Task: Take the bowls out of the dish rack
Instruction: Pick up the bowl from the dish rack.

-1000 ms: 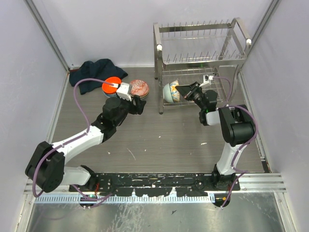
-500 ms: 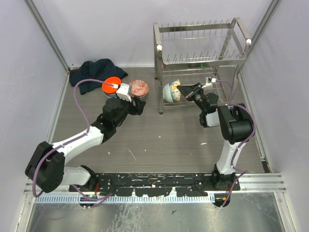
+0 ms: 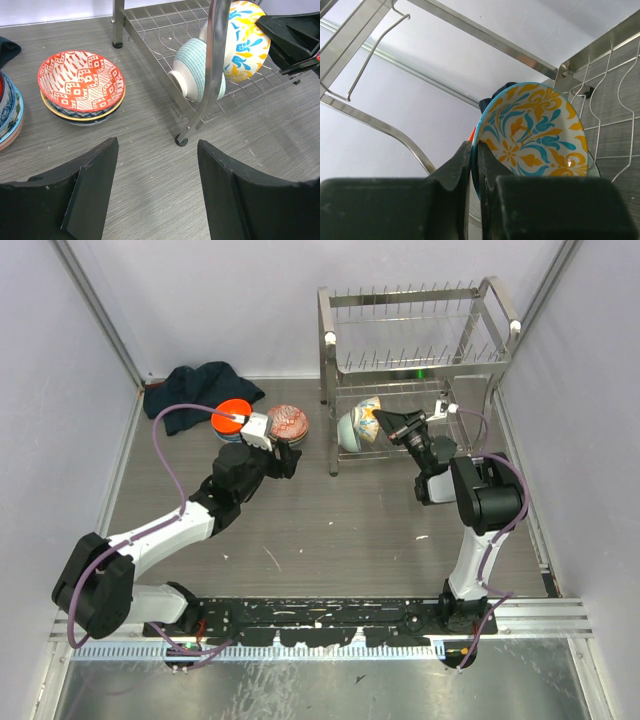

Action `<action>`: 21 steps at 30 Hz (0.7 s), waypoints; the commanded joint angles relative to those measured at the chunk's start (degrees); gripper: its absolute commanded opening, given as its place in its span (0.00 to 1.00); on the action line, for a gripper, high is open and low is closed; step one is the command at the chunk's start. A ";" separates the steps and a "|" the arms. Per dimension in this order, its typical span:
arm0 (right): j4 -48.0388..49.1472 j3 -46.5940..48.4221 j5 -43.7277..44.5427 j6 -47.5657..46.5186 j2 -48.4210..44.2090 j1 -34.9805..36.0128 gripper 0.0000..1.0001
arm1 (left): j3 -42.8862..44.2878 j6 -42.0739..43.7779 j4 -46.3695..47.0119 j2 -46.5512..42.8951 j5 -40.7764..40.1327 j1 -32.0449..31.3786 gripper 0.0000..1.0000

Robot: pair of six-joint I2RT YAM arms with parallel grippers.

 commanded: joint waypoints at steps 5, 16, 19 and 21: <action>11.36 -0.19 0.80 2.29 -2.97 0.16 0.01 | -0.99 0.09 1.29 -3.14 -1.74 -0.21 0.72; 8.83 -3.70 1.71 -1.55 -10.68 -0.03 0.01 | -1.73 -0.72 0.60 -5.73 -3.80 -0.22 0.72; 6.63 -4.79 1.81 -3.46 -13.60 -0.04 0.01 | -1.69 -1.32 -0.07 -6.11 -5.06 -0.22 0.72; 4.16 -5.86 1.97 -5.42 -16.08 -0.02 0.01 | -1.45 -1.65 -1.03 -6.35 -6.02 -0.22 0.72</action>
